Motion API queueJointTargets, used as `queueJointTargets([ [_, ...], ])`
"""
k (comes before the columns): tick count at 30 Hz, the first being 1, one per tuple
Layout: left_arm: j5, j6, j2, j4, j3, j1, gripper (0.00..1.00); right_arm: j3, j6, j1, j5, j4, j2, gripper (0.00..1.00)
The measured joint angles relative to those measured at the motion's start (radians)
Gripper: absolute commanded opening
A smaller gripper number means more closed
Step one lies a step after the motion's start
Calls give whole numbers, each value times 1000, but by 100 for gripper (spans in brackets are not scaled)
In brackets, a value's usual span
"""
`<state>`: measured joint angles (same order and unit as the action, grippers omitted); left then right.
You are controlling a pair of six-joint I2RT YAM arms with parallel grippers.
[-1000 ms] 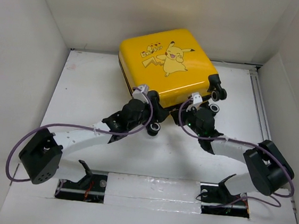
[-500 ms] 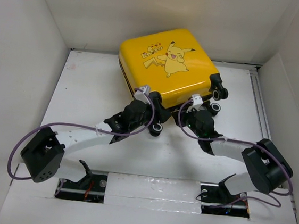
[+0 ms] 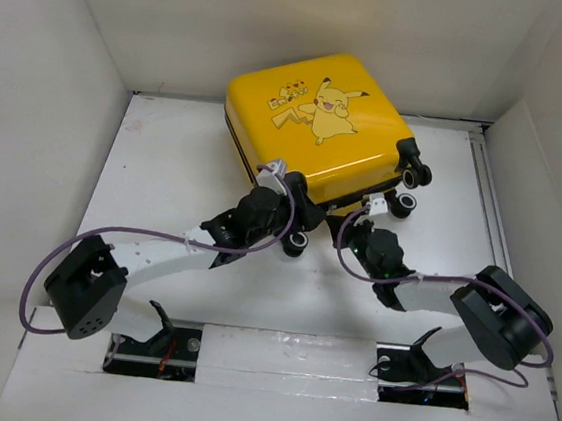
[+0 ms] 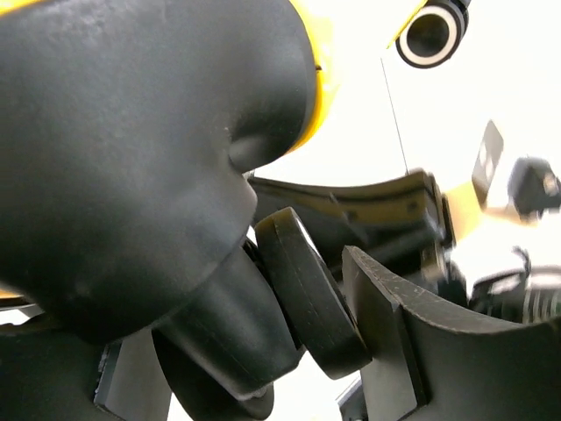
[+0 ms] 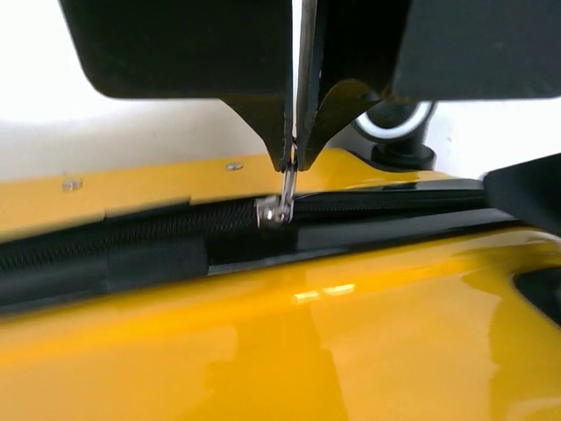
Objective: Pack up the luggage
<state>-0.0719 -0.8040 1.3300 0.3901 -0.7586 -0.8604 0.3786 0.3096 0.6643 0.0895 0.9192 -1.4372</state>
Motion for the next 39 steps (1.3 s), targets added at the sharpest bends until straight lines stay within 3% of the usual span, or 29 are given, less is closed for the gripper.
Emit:
queueJointTargets([
  [8,66,-86,109,35,-76,-20,0,-114,87,60,163,244,-17,0],
  [15,110,-114,199,180,-103,-37,0,-61,152,255,-168,307,-45,0],
  [20,80,-77,130,185,-47,-37,0,-79,151,221,-128,60,138,0],
  [22,44,-51,67,172,-18,-37,0,-78,142,202,-50,-94,269,6],
  [24,13,-35,13,147,2,-37,13,-67,131,170,11,-243,364,15],
  [25,4,-31,-5,138,7,-37,36,-61,128,152,34,-296,388,27],
  [29,28,14,-59,127,10,-52,80,-51,113,64,103,-468,399,47],
  [31,40,31,-74,121,10,-64,84,-40,104,21,111,-522,365,48],
  [39,29,85,-106,56,-6,-76,84,121,29,-90,100,-596,238,52],
])
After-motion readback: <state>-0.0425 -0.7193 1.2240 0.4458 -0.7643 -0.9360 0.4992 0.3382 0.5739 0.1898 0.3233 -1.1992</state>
